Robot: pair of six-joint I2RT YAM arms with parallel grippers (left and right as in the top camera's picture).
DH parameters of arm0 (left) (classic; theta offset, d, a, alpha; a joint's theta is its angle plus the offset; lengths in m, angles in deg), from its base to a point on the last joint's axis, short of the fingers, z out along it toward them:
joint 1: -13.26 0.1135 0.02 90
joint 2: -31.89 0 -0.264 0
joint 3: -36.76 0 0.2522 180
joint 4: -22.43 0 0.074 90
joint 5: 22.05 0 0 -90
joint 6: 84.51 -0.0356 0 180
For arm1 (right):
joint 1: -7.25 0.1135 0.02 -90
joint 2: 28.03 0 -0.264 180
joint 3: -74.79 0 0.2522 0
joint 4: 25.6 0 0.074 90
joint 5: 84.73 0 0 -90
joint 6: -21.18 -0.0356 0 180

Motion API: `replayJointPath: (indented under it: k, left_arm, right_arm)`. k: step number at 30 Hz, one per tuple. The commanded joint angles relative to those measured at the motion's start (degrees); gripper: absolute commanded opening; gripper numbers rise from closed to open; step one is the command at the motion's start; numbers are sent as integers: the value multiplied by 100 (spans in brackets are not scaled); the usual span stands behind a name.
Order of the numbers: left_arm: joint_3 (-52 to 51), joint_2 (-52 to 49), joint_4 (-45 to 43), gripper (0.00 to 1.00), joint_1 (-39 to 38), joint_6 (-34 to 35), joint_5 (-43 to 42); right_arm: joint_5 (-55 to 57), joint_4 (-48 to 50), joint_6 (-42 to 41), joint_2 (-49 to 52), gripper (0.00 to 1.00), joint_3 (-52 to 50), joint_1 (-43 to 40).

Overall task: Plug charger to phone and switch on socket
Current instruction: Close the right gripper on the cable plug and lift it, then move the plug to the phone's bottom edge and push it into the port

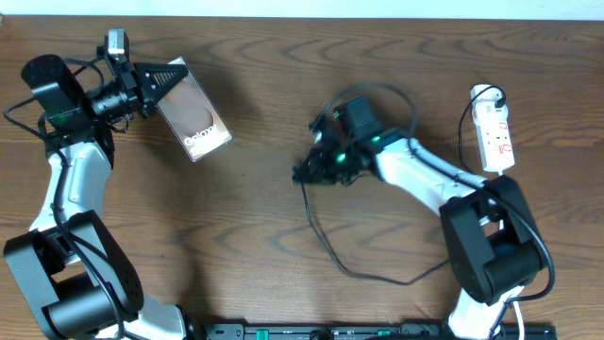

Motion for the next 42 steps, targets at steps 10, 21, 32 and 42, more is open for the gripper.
replayJointPath:
  k: [10, 21, 32, 42]
  left_arm:
    - [122, 125, -31, 7, 17, 7, -304]
    - [122, 125, -33, 8, 17, -35, -216]
    - [122, 122, -811, 7, 17, -186, 323]
    - [122, 122, -909, 7, -15, 166, 614]
  right_arm:
    - [-2636, 3635, -645, 763, 1, -42, -378]
    - [-3283, 5630, -2367, 1541, 1, -42, 236]
    - [-3171, 9073, -4905, 1539, 1, -39, 769]
    - [-2907, 9385, -5311, 1539, 1, -39, 811]
